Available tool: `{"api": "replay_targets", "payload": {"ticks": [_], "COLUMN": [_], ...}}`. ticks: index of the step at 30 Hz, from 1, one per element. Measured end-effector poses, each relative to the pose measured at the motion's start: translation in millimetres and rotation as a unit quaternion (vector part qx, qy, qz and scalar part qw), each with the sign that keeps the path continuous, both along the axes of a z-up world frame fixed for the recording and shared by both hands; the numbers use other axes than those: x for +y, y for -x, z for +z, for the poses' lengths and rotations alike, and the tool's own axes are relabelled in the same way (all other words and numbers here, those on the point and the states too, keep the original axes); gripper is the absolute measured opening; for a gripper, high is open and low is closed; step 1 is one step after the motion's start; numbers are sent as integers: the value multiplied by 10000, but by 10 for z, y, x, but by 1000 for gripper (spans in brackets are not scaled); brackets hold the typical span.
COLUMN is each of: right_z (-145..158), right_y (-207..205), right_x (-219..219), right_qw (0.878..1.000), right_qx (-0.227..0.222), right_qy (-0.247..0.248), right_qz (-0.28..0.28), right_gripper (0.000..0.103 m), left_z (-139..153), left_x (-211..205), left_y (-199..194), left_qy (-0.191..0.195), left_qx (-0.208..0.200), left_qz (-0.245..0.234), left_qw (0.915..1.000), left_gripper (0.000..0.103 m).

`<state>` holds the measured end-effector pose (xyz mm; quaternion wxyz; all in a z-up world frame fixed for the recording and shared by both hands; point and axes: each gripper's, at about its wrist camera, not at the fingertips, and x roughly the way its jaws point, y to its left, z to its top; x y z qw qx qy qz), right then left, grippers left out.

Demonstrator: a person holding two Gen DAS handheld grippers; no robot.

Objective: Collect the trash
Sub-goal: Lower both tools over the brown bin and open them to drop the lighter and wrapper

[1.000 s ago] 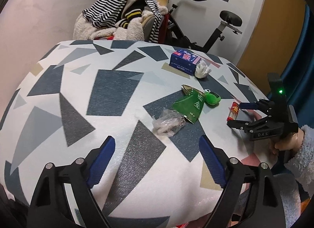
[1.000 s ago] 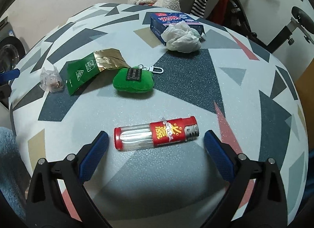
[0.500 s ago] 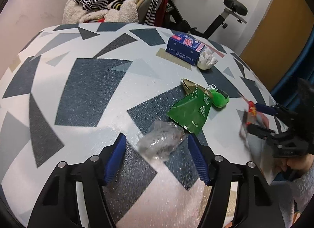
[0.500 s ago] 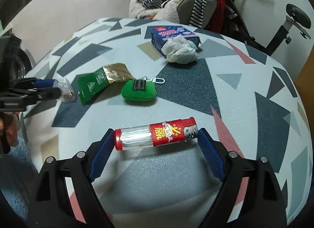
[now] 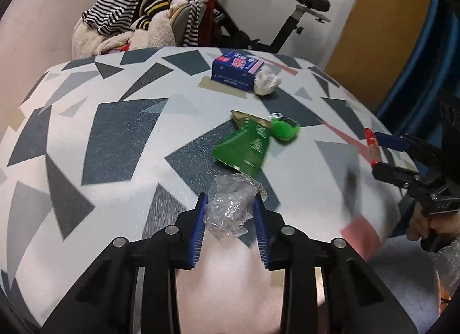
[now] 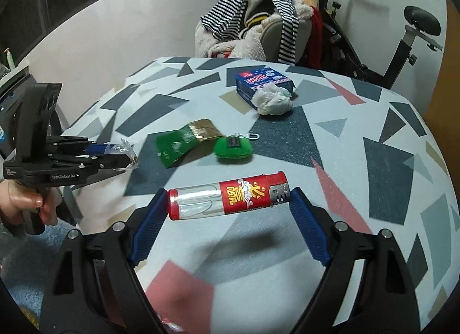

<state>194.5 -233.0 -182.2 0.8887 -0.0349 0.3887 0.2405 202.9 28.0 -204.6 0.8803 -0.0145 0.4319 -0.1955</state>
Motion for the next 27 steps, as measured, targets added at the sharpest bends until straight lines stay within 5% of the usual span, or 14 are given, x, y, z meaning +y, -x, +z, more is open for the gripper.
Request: {"api": "replay_targets", "payload": {"ticks": [8, 15, 24, 27], "right_z": [68, -24, -63, -62], "right_y": [573, 1061, 1334, 1367], "right_x": [53, 80, -19, -56], "right_qw": [9998, 9999, 9997, 9996], "right_qx": [-137, -65, -15, 0], "right_qy": [-41, -103, -243, -268], "right_qz": [115, 122, -69, -117], "right_gripper": [84, 84, 84, 84], "left_z": [179, 15, -338, -354], "left_x": [40, -85, -417, -497], "left_y": [818, 1517, 1741, 1700], "left_qy": [174, 91, -1, -24], "left_qx": [-123, 43, 412, 377], "left_qz": [-239, -654, -1100, -1159], "left_qw": [9995, 9978, 9931, 9925], "left_gripper": [31, 31, 31, 46]}}
